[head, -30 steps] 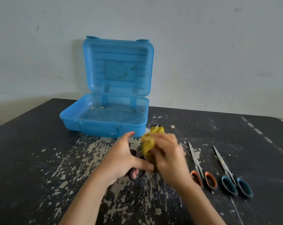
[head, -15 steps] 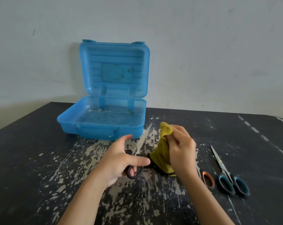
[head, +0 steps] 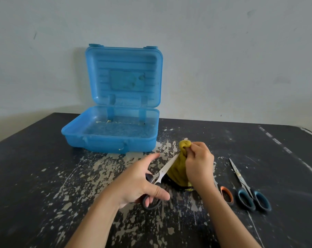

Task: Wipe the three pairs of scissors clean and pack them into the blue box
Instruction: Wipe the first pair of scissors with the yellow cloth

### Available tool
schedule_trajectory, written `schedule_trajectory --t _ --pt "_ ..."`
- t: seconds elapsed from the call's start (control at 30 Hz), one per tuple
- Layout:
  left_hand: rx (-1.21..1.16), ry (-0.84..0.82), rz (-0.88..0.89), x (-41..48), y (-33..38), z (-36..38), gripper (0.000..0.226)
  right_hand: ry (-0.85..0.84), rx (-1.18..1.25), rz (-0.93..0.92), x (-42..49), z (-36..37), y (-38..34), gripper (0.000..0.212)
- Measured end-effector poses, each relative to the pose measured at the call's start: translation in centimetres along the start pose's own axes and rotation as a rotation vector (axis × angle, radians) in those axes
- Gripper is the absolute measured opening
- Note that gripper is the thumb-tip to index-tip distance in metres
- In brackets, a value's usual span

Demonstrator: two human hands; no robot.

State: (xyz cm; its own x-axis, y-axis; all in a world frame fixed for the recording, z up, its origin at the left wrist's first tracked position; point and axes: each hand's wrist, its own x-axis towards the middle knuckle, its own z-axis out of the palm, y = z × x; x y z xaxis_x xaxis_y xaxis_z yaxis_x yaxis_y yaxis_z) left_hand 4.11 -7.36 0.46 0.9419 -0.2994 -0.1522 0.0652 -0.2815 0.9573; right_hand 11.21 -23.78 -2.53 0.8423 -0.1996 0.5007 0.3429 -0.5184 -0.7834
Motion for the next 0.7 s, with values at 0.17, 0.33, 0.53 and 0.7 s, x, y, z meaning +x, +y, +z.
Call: schedule_trajectory --t 0.17,0.33,0.53,0.7 --pt "0.028 0.063 -0.014 0.5 -0.4 0.3 0.110 -0.014 0.177 0.200 0.0 -0.9 -0.7 0.041" --pt "0.063 0.108 0.027 0.4 -0.3 0.2 0.109 -0.092 0.100 0.273 0.0 -1.0 -0.9 0.037" --pt "0.014 0.246 0.040 0.4 -0.5 -1.4 0.117 0.049 0.049 0.518 -0.4 -1.1 -1.5 0.041" --pt "-0.056 0.380 0.041 0.2 -0.7 -3.2 0.115 0.108 -0.371 -0.001 -3.9 1.2 -4.0 0.080"
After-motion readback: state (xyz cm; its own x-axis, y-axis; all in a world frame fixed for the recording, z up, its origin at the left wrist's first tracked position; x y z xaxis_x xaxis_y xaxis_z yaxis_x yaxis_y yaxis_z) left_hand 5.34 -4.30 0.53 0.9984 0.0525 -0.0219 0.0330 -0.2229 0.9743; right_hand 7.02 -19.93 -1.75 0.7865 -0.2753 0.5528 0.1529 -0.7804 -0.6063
